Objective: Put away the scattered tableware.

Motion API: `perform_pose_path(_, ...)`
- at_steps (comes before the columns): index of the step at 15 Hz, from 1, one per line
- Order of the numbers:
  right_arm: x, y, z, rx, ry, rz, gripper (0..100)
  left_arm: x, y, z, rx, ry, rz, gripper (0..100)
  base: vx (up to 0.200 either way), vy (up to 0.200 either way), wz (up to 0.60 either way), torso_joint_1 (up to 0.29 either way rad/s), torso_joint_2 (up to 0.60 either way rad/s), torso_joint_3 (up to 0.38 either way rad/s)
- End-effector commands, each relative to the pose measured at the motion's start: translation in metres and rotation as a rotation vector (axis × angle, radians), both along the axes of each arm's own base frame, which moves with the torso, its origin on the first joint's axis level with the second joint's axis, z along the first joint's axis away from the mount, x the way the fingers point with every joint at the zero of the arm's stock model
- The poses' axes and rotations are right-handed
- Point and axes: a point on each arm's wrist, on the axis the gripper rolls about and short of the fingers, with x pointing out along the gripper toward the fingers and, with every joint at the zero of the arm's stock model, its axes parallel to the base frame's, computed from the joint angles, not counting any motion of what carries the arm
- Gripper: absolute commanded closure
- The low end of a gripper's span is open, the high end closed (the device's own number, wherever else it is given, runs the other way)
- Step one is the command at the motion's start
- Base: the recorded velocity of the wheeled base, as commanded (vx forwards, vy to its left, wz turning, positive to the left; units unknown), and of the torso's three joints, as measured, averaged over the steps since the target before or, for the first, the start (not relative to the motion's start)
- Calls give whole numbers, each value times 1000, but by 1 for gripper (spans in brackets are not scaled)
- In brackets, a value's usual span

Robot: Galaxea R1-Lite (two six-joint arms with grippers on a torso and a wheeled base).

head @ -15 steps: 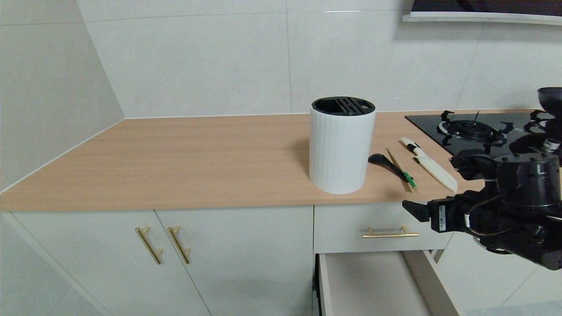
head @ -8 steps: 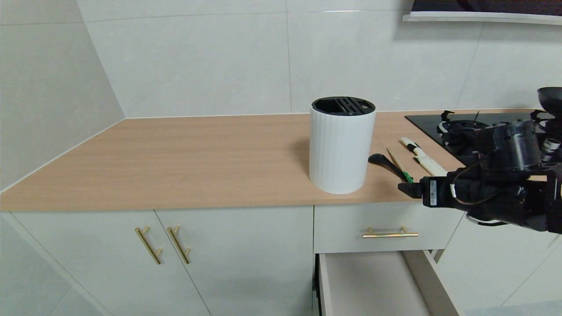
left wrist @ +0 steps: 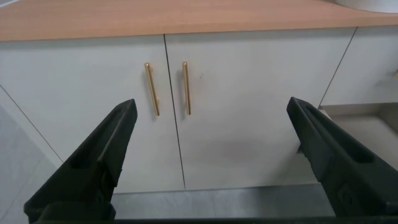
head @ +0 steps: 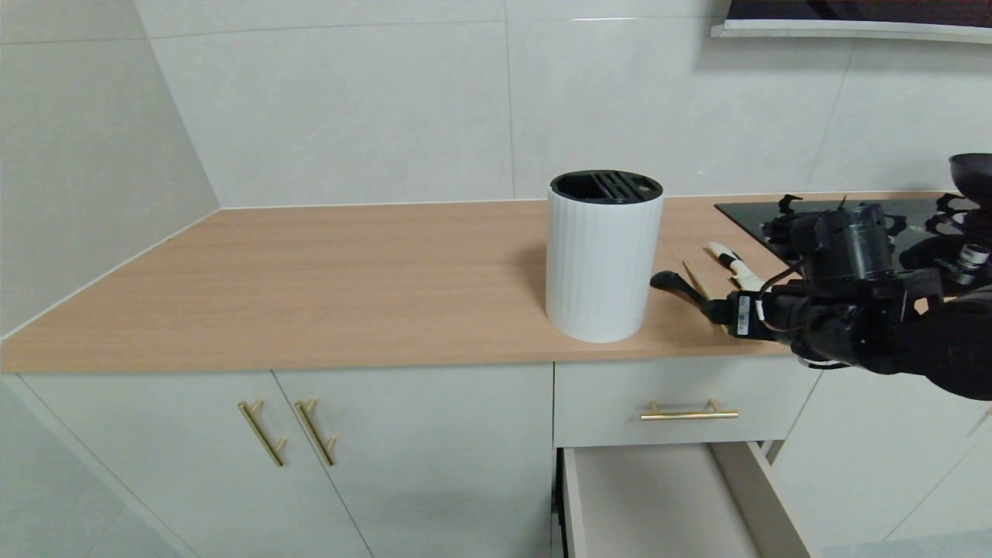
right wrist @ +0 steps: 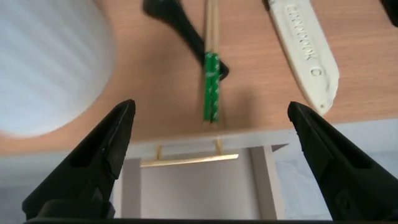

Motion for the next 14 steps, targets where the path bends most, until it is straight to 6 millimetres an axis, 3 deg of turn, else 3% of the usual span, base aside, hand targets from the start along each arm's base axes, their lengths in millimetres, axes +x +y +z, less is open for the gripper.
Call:
perform_pose_path(1,15,5,-22,-18,39,-12,0,0,0,0,0,1,0,0,0,0,0,0,0,0)
perform_pose_path(4,28,6,-36,-18,10,-35,0,0,0,0,0,1,0,0,0,0,0,0,0,0)
perform_pose_path(11,30,5,-37,-21,13,-42,0,0,0,0,0,1,0,0,0,0,0,0,0,0)
perform_pose_path(12,30,5,-38,-20,15,-43,100,0,0,0,0,1,0,0,0,0,0,0,0,0)
perform_pose_path(14,30,5,-37,-19,13,-41,100,0,0,0,0,1,0,0,0,0,0,0,0,0)
